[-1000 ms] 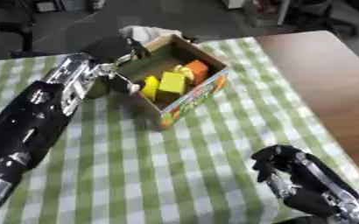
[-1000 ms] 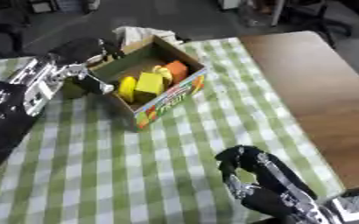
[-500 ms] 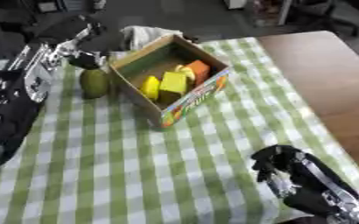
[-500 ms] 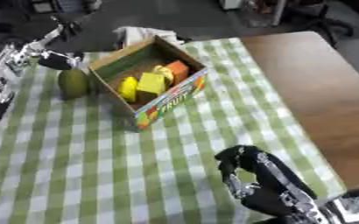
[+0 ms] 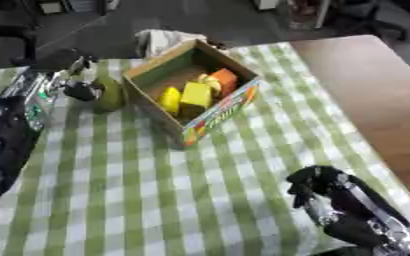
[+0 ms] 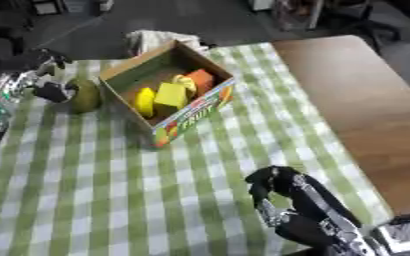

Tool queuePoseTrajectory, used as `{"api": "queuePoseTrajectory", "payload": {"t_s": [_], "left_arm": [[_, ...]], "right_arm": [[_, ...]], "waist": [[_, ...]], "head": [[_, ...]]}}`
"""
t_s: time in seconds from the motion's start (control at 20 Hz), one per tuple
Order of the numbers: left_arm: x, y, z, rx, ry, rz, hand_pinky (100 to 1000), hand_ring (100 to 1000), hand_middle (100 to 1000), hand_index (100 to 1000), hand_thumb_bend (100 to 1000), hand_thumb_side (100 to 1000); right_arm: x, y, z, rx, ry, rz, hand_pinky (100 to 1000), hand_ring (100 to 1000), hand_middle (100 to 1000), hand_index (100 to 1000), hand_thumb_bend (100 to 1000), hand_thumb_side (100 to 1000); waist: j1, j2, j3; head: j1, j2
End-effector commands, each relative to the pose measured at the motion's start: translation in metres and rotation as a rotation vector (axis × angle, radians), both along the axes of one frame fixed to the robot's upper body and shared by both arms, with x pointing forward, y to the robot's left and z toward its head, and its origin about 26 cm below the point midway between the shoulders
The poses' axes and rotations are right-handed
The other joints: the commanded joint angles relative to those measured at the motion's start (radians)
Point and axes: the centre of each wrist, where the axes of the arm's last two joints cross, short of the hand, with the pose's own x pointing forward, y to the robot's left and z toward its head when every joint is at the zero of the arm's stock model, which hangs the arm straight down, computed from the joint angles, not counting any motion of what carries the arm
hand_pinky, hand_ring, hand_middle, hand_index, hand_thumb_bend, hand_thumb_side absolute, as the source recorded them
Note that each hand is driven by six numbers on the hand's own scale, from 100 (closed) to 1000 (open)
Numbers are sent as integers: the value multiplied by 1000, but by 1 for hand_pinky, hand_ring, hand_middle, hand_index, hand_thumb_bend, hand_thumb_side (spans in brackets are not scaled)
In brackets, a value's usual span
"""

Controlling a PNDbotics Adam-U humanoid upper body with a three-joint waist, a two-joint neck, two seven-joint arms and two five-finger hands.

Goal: Pick up objects on the table and place them in the box.

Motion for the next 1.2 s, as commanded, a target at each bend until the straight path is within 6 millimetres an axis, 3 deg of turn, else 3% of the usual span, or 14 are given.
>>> {"api": "queuePoseTrajectory", "payload": {"t_s": [0.05, 0.25, 0.5, 0.65, 1.0, 1.2], "left_arm": [[1, 6, 5, 10, -27, 19, 656, 625, 684, 857, 266, 279], [0, 3, -6, -4, 34, -8, 603, 545, 585, 784, 226, 274], [0, 1, 2, 16, 39, -61, 456, 346, 314, 543, 149, 240], [0, 1, 25, -9, -64, -83, 422, 310, 259, 494, 100, 215], [-8, -12, 109, -102, -341, -209, 414, 305, 247, 477, 100, 188], [-15, -38, 126, -123, -378, -334, 419, 309, 252, 483, 100, 179]], "right_arm": [[1, 1, 5, 2, -18, 9, 690, 465, 518, 688, 100, 375], [1, 1, 5, 2, -19, 8, 690, 465, 518, 688, 100, 377], [1, 0, 5, 2, -19, 4, 690, 465, 518, 688, 100, 378], [1, 0, 5, 1, -18, 2, 690, 465, 518, 688, 100, 375], [0, -1, 3, -4, -14, 1, 690, 465, 518, 688, 100, 377], [0, -1, 3, -5, -14, 3, 690, 465, 518, 688, 100, 378]], "waist": [[-1, -8, -2], [-1, -8, -3], [-1, -10, -2], [0, -12, 0], [4, -18, 7], [5, -18, 4]], "head": [[0, 5], [0, 5], [-4, 5], [-6, 5], [-8, 5], [-8, 5]]}}
